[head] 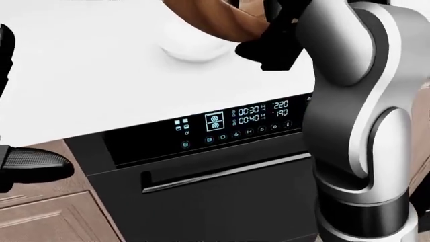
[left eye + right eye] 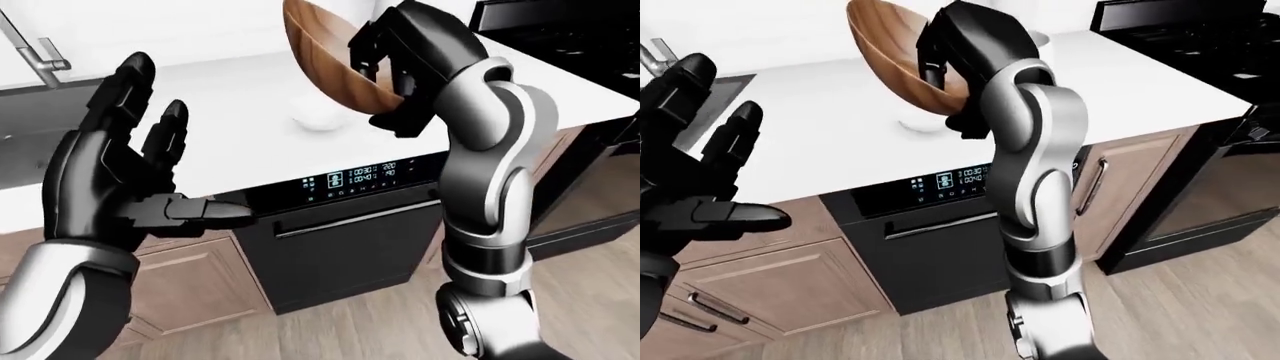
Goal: Stack the bowls from largest to smallest.
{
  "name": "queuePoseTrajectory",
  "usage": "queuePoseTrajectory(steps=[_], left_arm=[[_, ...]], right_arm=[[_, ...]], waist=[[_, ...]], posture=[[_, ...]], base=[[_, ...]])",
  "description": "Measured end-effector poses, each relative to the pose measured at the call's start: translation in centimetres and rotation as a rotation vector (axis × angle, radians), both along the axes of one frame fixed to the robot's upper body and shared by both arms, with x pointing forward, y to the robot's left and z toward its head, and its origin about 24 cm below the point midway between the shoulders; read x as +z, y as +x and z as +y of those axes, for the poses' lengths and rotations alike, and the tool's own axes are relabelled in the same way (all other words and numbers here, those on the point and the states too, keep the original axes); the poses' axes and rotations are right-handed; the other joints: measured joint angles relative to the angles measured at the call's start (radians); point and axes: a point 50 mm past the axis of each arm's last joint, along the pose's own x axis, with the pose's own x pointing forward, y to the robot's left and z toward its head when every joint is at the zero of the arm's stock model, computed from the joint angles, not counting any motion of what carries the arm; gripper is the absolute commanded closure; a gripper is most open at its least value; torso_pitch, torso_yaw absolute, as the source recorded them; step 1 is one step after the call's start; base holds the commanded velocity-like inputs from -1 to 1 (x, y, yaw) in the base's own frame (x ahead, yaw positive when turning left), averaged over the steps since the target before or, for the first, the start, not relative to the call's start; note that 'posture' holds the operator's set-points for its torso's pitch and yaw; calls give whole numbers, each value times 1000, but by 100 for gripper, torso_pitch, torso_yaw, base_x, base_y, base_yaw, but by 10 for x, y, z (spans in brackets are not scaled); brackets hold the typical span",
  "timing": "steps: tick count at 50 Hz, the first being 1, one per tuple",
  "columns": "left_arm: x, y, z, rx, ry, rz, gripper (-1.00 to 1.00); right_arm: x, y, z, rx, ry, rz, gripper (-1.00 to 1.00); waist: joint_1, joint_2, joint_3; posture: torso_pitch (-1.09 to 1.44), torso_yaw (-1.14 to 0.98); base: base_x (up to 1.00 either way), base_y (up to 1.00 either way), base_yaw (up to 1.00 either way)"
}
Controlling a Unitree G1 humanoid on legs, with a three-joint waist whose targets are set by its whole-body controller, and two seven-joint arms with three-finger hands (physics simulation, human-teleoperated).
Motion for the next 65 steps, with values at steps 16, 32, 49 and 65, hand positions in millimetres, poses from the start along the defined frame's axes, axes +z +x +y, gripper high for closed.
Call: queuePoseTrajectory(steps=[16,32,49,65], left_arm=[[2,-2,4,26,-7,-23,-100],[2,-2,1,7,-6,-21,-100],[-4,-1,0,-23,2,19,-100],[4,1,11,42,-13,3,-100]], right_arm=[[2,-4,9,54,-19,-10,100],[3,-4,5,26,-7,-20,100],[-8,1,-6,-17,27,59,100],[1,-7,16,83,-26,21,100]], waist=[[11,12,-7],[5,63,6],[1,-12,-10],[46,64,-11]], posture=[[0,0],[0,0],[0,0],[0,0]], base=[[-1,-59,0],[-1,-59,0],[0,-27,38],[0,0,100]])
